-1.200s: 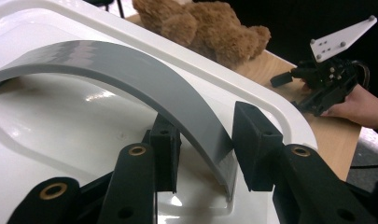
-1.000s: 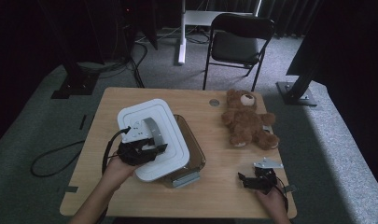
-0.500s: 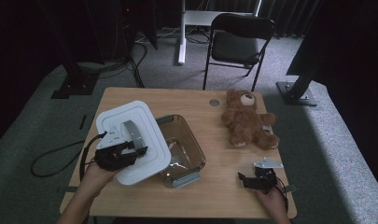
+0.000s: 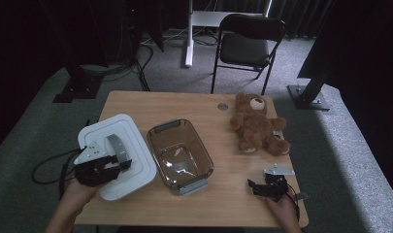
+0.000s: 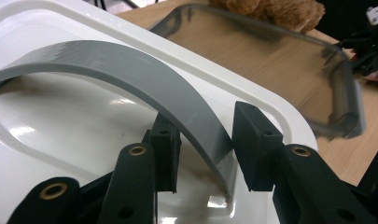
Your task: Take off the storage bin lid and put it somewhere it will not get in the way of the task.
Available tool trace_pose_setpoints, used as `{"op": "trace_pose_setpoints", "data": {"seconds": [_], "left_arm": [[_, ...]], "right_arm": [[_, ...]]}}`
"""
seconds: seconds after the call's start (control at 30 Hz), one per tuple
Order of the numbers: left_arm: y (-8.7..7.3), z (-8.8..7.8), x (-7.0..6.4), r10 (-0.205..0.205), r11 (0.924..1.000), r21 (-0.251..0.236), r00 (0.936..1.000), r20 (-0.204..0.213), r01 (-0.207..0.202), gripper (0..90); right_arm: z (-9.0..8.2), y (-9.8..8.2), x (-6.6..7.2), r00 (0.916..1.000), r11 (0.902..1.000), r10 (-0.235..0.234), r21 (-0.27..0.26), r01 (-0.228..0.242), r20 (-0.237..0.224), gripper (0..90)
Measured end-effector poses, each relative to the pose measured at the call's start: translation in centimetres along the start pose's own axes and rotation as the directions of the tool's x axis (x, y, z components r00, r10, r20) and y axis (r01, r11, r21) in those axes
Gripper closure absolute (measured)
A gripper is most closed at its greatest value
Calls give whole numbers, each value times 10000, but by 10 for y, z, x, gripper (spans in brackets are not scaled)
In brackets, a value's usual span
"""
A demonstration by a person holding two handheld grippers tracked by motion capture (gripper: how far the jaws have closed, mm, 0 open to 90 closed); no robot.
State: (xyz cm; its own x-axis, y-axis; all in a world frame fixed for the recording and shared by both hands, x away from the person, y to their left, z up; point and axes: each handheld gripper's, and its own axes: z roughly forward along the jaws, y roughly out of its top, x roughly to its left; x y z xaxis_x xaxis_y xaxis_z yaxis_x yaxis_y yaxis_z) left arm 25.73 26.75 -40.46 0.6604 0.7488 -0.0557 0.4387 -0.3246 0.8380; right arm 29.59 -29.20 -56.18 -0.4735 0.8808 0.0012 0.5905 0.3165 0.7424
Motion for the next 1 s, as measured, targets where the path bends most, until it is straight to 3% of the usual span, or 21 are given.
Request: {"op": "trace_pose_setpoints", "data": {"seconds": [0.27, 0.53, 1.0], "left_arm": [[-23, -2, 13, -454, 9989, 147, 9989, -71, 455, 637], [-49, 20, 24, -972, 9943, 454, 9952, 94, 967, 636], [-80, 66, 39, -1121, 9911, 826, 9893, 936, 1045, 634]], "right_arm": [[0, 0, 0, 10000, 10000, 4, 2, -4, -1, 142], [0, 0, 0, 10000, 10000, -2, -1, 2, 3, 142], [0, 0, 0, 10000, 10000, 2, 4, -2, 2, 141]]}}
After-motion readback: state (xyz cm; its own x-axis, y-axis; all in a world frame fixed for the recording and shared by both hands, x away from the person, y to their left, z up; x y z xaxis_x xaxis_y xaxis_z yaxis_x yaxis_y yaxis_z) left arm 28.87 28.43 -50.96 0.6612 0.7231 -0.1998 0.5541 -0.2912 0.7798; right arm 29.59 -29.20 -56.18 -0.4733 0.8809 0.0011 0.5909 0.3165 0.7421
